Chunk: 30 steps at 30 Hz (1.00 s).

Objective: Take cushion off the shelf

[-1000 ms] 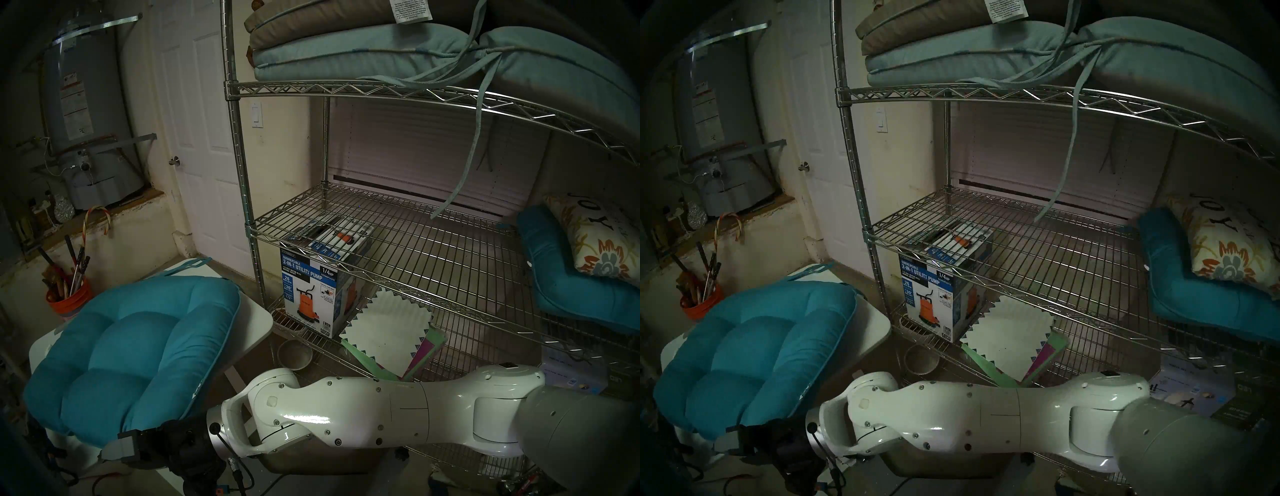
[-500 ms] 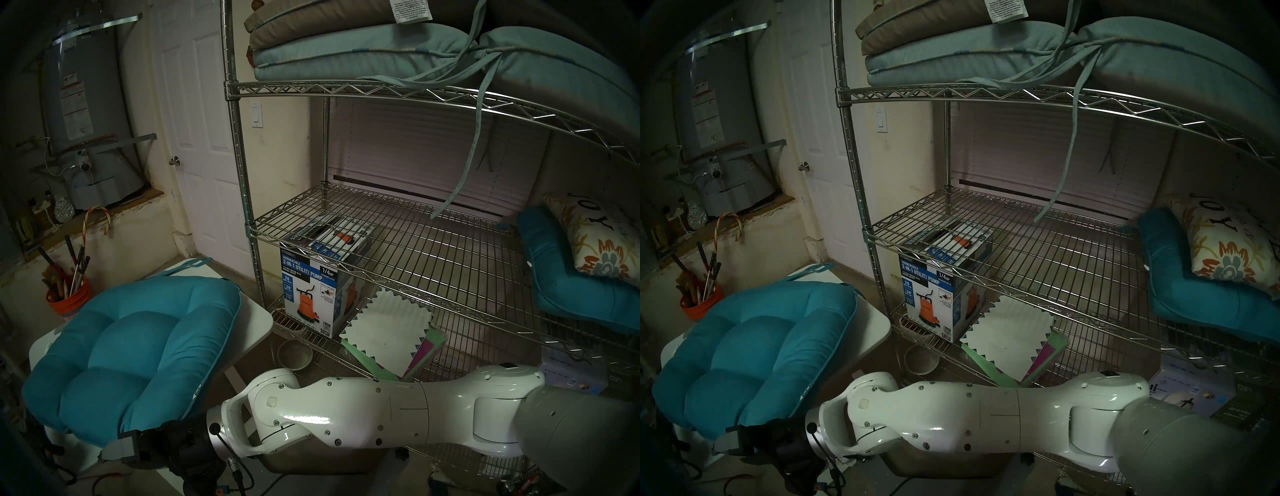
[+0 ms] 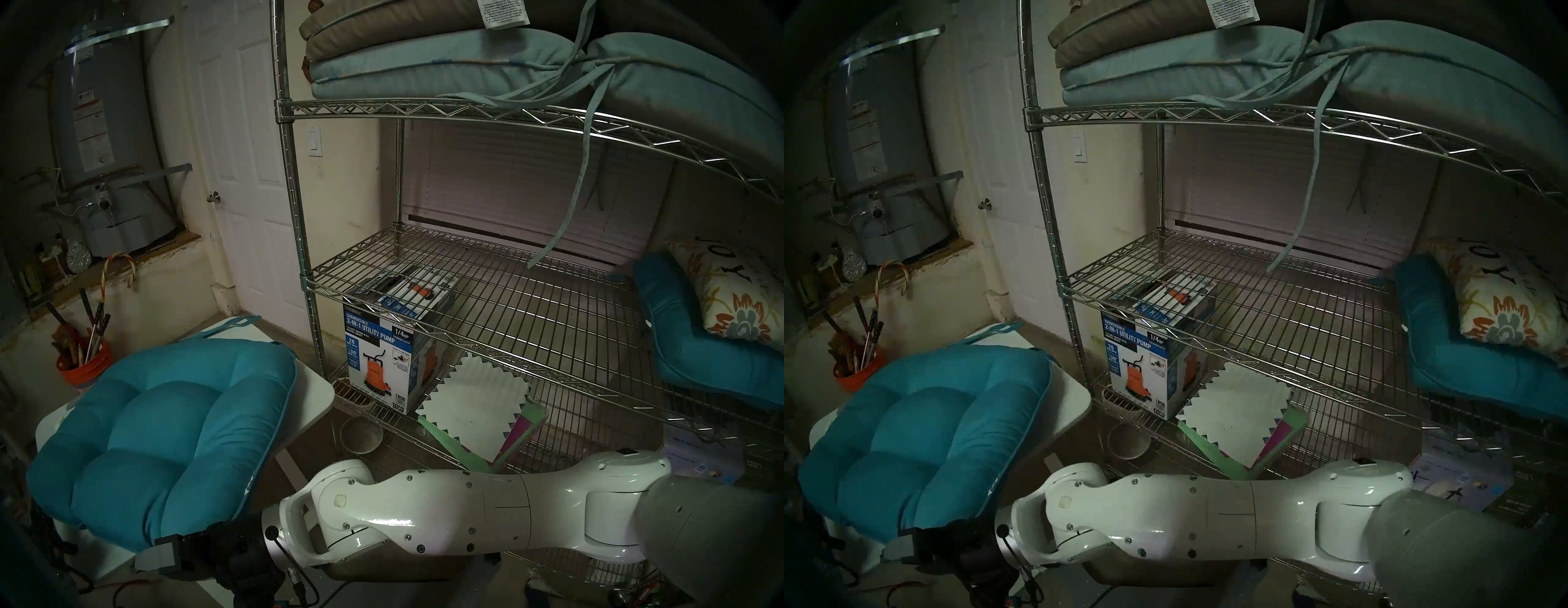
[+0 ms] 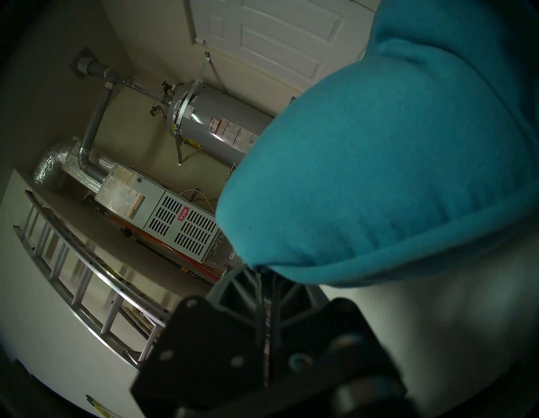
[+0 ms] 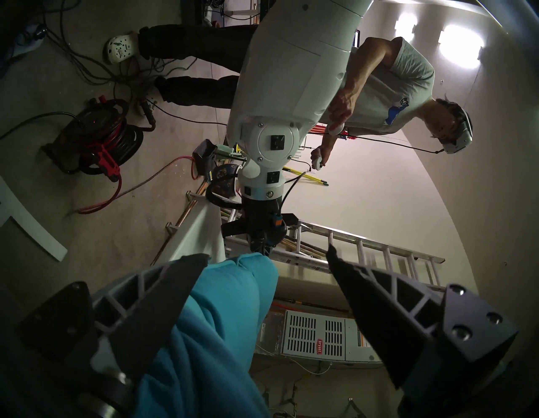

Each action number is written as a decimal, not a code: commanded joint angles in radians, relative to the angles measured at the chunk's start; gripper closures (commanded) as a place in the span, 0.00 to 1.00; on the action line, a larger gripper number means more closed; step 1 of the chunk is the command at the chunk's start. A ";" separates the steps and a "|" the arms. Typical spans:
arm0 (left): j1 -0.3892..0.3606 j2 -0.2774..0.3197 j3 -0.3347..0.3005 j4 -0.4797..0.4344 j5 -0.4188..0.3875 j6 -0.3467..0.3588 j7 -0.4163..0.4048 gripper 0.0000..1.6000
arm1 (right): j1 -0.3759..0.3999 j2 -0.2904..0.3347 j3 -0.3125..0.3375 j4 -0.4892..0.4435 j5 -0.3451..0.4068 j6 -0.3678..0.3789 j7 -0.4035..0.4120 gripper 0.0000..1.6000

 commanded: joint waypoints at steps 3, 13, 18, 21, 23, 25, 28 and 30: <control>-0.007 0.021 -0.008 -0.024 -0.002 -0.004 -0.002 1.00 | -0.019 0.000 -0.002 -0.005 -0.014 0.008 -0.020 0.00; -0.010 0.020 -0.010 -0.024 -0.001 -0.006 -0.010 1.00 | -0.038 0.029 -0.008 0.005 -0.038 0.004 -0.042 0.00; -0.010 0.019 -0.011 -0.024 -0.001 -0.011 -0.012 1.00 | -0.047 0.047 -0.013 0.028 -0.056 0.002 -0.063 0.00; -0.012 0.019 -0.010 -0.022 0.000 -0.013 -0.012 1.00 | -0.053 0.057 -0.015 0.038 -0.065 0.001 -0.076 0.00; -0.012 0.018 -0.011 -0.023 0.000 -0.014 -0.012 1.00 | -0.057 0.061 -0.016 0.048 -0.072 0.000 -0.086 0.00; -0.012 0.018 -0.010 -0.023 0.000 -0.014 -0.014 1.00 | -0.059 0.064 -0.017 0.055 -0.075 -0.002 -0.091 0.00; -0.013 0.018 -0.010 -0.021 0.001 -0.016 -0.014 1.00 | -0.060 0.069 -0.016 0.056 -0.077 -0.005 -0.092 0.00; -0.014 0.018 -0.010 -0.019 0.003 -0.016 -0.013 1.00 | -0.060 0.071 -0.014 0.061 -0.079 -0.008 -0.097 0.00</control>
